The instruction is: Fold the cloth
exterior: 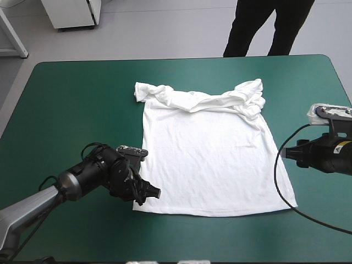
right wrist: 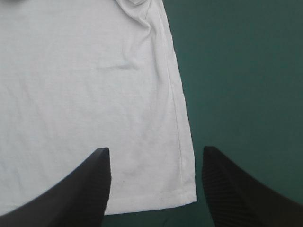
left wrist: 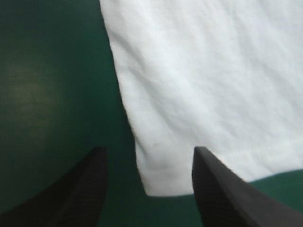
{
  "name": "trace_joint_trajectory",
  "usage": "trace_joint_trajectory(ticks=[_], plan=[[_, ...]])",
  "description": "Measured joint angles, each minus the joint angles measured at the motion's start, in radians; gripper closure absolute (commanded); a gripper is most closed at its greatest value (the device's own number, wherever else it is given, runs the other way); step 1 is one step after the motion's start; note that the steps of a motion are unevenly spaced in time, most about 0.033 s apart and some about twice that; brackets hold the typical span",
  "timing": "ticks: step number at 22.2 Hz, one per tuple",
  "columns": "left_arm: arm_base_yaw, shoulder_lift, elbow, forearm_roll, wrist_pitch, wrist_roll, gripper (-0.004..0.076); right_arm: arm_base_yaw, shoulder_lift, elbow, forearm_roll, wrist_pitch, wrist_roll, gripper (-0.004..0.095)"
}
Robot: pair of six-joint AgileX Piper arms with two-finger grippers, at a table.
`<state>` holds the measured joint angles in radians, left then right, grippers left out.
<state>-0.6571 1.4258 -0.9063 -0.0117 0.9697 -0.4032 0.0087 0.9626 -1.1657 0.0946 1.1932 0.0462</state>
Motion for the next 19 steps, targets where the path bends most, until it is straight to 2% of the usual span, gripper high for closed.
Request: trace_joint_trajectory(ticks=[6,8,9,11,19], plan=[[0.0,0.103,0.018,0.0,-0.04,-0.012,0.0333,0.0,0.0,0.0,-0.006,-0.001,0.0,0.0377],[0.0,0.112,0.029,-0.004,-0.052,-0.015,0.0423,0.0,0.0,0.001,-0.008,-0.001,0.0,0.0378],[-0.001,0.113,0.033,-0.005,-0.054,-0.015,0.0566,0.0,0.0,0.001,-0.008,-0.001,0.0,0.0379],[0.0,0.11,0.044,-0.003,-0.066,-0.015,0.0727,0.0,0.0,0.013,-0.008,0.0,0.0,0.0378],[0.0,0.11,0.047,-0.035,-0.089,-0.008,0.0734,0.0,0.084,0.089,-0.008,0.052,0.022,0.0377]])
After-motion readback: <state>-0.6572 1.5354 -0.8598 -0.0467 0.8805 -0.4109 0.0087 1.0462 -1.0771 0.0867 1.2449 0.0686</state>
